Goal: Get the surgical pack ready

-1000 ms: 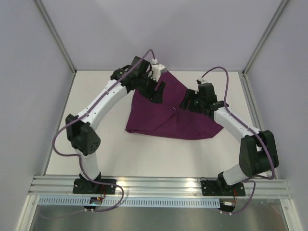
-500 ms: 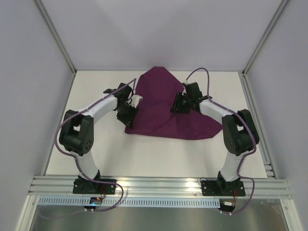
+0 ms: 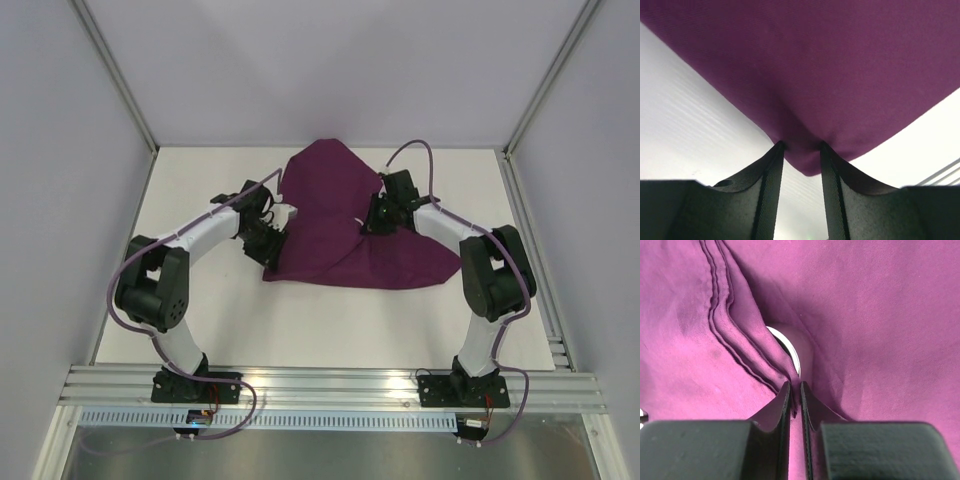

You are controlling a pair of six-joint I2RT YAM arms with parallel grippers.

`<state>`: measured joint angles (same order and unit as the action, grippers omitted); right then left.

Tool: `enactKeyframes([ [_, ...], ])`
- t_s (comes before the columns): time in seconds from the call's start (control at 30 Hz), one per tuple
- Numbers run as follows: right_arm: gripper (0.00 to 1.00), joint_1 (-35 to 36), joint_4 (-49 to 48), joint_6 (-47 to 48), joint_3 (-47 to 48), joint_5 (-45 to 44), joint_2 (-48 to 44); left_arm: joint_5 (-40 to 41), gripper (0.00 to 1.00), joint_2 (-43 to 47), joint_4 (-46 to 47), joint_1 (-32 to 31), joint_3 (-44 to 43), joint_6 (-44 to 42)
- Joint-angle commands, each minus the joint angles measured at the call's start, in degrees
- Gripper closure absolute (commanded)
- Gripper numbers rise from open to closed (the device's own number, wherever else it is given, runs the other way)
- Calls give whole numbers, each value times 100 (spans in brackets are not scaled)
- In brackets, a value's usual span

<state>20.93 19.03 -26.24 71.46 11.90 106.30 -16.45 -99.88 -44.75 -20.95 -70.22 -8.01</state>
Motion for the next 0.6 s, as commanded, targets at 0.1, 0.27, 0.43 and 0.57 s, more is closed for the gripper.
enactKeyframes([
  [0.1, 68, 34, 48, 136, 228, -64, -145, -421, 49, 161, -200, -181, 324, -219],
  [0.27, 42, -159, 399, 330, 553, -250, -346, 177, 41, 275, -393, 2, -9, -166],
  [0.43, 31, -984, 532, 347, 89, -284, -1382, 274, 36, 521, -552, 21, -194, -218],
  [0.57, 26, -1862, 725, 470, -825, -820, -2095, 317, 34, 610, -588, 21, -475, -289],
])
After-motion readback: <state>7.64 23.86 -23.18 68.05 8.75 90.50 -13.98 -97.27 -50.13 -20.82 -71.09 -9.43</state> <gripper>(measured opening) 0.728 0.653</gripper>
